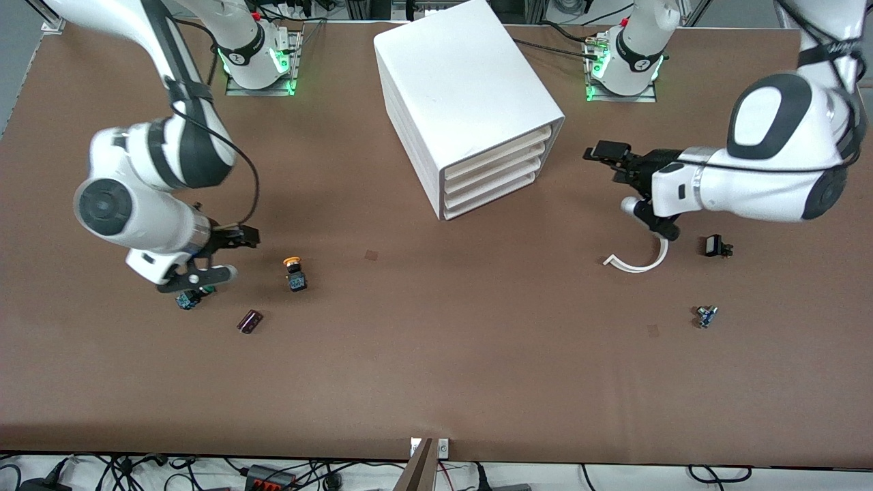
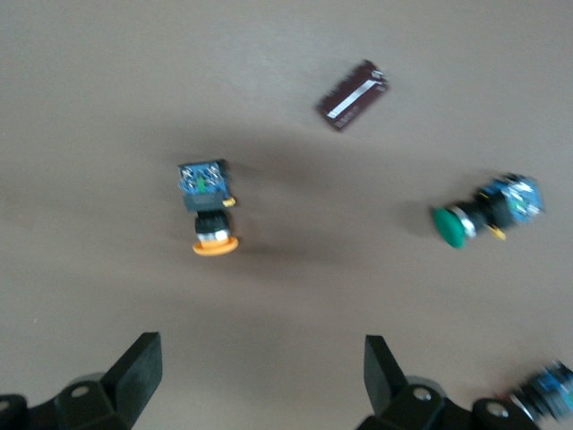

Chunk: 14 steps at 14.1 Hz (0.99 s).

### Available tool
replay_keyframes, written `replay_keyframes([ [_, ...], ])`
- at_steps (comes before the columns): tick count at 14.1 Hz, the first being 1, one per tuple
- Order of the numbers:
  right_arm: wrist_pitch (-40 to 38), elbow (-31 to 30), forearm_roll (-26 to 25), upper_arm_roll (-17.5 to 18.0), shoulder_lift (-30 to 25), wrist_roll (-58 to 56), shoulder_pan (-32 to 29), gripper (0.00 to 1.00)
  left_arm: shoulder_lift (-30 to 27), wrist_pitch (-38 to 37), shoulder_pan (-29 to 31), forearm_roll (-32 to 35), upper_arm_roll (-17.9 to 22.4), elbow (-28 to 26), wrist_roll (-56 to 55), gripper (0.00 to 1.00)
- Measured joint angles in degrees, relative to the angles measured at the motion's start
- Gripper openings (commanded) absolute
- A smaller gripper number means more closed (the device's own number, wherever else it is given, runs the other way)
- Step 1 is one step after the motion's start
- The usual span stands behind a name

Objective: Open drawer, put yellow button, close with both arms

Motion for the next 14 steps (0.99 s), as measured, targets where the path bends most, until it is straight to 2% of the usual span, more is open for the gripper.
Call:
replay_keyframes([
  [1,1.99,-0.02,0.00,0.00,1.85,0.00,0.61,1.00,1.72,0.16,-0.01,-3.34,-0.01,-0.23,2.70,0.87],
  [3,5.64,0.00,0.00,-0.01,5.13,0.00,1.39,1.00,5.04,0.25,-0.02,-9.12,-0.03,-0.66,9.47,0.80],
  [7,9.92,0.98,0.00,0.00,9.85,0.00,3.25,1.00,9.94,0.98,-0.05,-20.00,-0.05,-5.38,21.85,0.80],
  [10,10.87,2.13,0.00,0.01,12.33,0.00,4.85,1.00,10.67,1.30,-0.12,-23.39,-0.39,-10.03,26.92,0.77],
  [14,14.24,2.31,0.00,-0.06,14.83,-0.02,5.19,1.00,10.73,1.36,-0.45,-26.20,-3.04,-15.76,31.19,0.74],
])
